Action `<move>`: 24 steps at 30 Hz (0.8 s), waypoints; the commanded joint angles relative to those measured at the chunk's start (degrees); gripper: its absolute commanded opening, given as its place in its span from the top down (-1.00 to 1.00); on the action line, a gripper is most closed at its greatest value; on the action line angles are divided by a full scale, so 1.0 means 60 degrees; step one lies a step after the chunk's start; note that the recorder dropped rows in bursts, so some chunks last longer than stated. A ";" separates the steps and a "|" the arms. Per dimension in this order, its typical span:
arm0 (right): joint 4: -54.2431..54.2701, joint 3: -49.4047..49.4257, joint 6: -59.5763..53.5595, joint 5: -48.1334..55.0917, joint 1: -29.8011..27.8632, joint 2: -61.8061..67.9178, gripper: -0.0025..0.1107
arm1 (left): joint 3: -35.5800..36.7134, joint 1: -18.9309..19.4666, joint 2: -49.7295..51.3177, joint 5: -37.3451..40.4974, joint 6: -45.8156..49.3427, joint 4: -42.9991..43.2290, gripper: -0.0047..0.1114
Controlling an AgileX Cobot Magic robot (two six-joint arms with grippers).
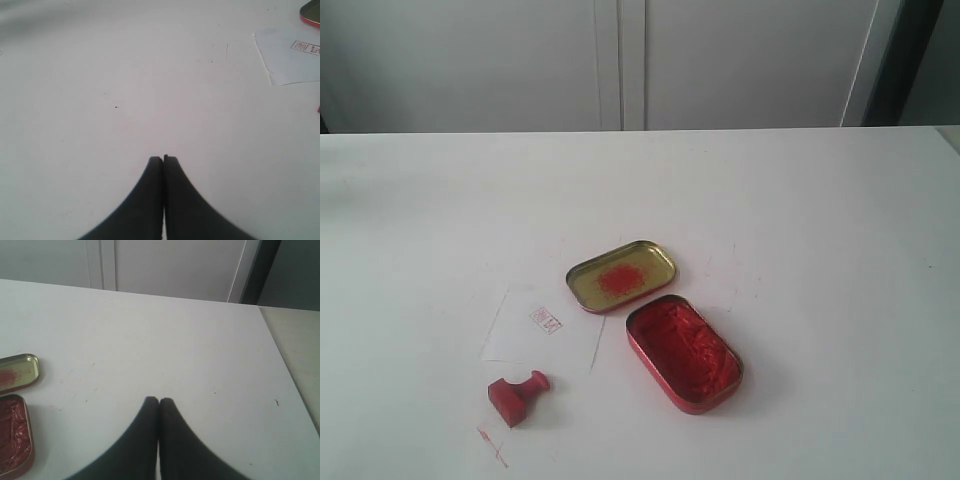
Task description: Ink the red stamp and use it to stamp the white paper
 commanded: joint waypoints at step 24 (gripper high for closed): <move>-0.0071 0.0055 -0.0037 -0.0139 0.0025 -0.2595 0.96 | 0.0094 -0.0047 -0.0036 0.0010 -0.0015 -0.0023 0.92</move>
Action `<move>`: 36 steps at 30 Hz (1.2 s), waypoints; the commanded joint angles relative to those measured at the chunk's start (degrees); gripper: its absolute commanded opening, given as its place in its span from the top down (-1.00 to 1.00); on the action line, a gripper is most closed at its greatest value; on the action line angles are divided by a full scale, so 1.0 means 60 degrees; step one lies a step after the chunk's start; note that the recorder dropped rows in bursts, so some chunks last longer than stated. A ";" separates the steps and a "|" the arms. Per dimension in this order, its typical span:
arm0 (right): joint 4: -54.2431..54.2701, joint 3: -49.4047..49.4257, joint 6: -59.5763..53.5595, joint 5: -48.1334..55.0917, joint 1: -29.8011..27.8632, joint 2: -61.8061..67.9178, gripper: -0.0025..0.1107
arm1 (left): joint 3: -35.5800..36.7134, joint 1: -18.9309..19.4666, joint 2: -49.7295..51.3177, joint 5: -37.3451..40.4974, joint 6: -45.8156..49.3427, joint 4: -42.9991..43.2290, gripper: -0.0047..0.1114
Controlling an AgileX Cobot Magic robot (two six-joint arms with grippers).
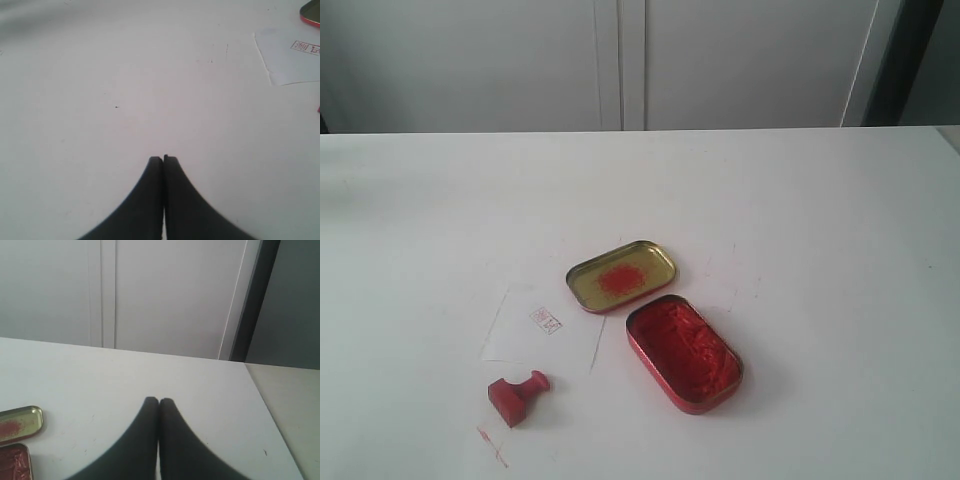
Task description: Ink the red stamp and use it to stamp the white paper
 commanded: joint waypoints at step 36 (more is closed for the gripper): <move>-0.0071 0.3076 -0.0037 -0.0773 0.0025 -0.1290 0.96 | 0.0094 -0.0047 -0.0036 0.0010 -0.0015 -0.0023 0.92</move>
